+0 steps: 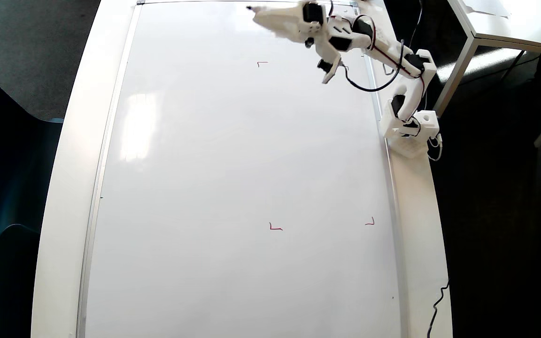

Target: Draw on a whiteboard a robot head using a pen attached to the gripper

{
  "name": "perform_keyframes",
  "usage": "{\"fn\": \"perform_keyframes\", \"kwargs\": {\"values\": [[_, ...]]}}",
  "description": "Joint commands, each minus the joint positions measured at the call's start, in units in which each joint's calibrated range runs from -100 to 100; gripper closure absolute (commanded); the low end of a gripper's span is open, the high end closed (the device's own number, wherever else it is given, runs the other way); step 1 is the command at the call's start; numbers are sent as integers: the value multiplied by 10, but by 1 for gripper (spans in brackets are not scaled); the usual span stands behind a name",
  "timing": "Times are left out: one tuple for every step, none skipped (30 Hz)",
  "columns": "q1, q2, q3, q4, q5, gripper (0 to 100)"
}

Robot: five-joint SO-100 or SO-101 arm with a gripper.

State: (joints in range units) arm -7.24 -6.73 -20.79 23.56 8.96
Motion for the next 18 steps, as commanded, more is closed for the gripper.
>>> {"fn": "perform_keyframes", "kwargs": {"values": [[-20, -14, -20, 236, 1, 99], [-24, -14, -20, 283, 1, 99], [-29, -17, -20, 328, 1, 99], [-38, -28, -19, 420, -1, 99], [-45, -32, -19, 465, -5, 99], [-50, -35, -19, 502, -14, 99], [-55, -37, -19, 536, -26, 99], [-62, -39, -19, 592, -54, 99], [-62, -39, -19, 611, -65, 99], [-61, -38, -19, 627, -76, 99], [-59, -36, -19, 639, -83, 99], [-57, -35, -19, 650, -90, 99], [-55, -35, -19, 670, -104, 99], [-55, -34, -19, 683, -110, 99], [-53, -33, -18, 697, -120, 99], [-54, -30, -13, 704, -129, 99], [-55, -23, -11, 709, -138, 99], [-55, 2, -11, 712, -156, 99]]}}
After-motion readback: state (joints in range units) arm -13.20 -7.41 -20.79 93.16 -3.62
